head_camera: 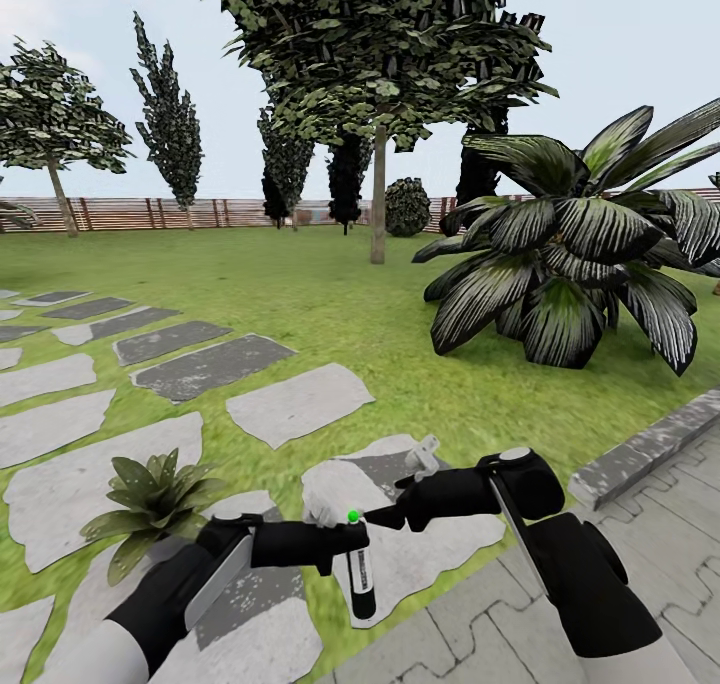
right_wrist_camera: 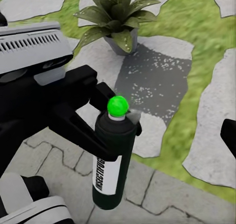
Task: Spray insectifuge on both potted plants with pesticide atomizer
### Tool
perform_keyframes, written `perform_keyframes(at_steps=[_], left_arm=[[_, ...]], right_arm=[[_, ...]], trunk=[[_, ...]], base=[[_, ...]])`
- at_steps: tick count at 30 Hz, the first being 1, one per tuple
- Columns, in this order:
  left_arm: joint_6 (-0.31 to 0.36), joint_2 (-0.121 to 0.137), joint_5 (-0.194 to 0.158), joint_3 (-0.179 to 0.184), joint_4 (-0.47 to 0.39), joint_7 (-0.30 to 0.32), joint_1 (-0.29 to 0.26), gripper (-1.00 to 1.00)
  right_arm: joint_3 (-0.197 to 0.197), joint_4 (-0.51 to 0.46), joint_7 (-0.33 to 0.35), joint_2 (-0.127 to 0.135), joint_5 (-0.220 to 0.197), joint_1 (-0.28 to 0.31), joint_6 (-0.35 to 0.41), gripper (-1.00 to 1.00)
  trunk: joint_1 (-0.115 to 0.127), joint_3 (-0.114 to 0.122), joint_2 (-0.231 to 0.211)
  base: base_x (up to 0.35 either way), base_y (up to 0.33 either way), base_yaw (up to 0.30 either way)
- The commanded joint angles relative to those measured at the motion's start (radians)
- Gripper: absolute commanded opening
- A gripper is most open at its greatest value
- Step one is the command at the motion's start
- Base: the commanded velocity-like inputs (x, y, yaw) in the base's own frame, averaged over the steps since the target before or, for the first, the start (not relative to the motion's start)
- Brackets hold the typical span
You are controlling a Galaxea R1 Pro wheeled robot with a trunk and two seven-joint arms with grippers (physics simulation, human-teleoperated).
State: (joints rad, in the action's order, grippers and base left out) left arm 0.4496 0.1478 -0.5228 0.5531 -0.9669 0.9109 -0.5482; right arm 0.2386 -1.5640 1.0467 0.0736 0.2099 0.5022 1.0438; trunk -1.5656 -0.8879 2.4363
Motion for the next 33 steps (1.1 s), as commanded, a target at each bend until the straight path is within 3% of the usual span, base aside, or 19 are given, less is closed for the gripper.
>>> perform_keyframes(at_steps=[1,10,33], left_arm=[[0.009,0.000,-0.005,0.011,-0.002,-0.002,-0.001,-1.00],[0.009,-0.024,0.005,0.029,-0.014,0.009,-0.001,-1.00],[0.008,-0.027,0.006,0.030,-0.032,0.038,-0.001,-1.00]], right_arm=[[0.003,-0.001,0.009,0.000,0.011,0.001,0.003,1.00],[0.008,-0.001,0.009,-0.001,0.011,0.001,0.003,1.00],[0.014,0.067,-0.006,-0.001,0.014,0.001,0.003,1.00]], trunk=[[0.000,-0.001,0.000],[0.000,-0.001,0.000],[0.000,-0.001,0.000]], base=[[0.000,0.000,0.000],[0.000,0.000,0.000],[0.000,0.000,0.000]])
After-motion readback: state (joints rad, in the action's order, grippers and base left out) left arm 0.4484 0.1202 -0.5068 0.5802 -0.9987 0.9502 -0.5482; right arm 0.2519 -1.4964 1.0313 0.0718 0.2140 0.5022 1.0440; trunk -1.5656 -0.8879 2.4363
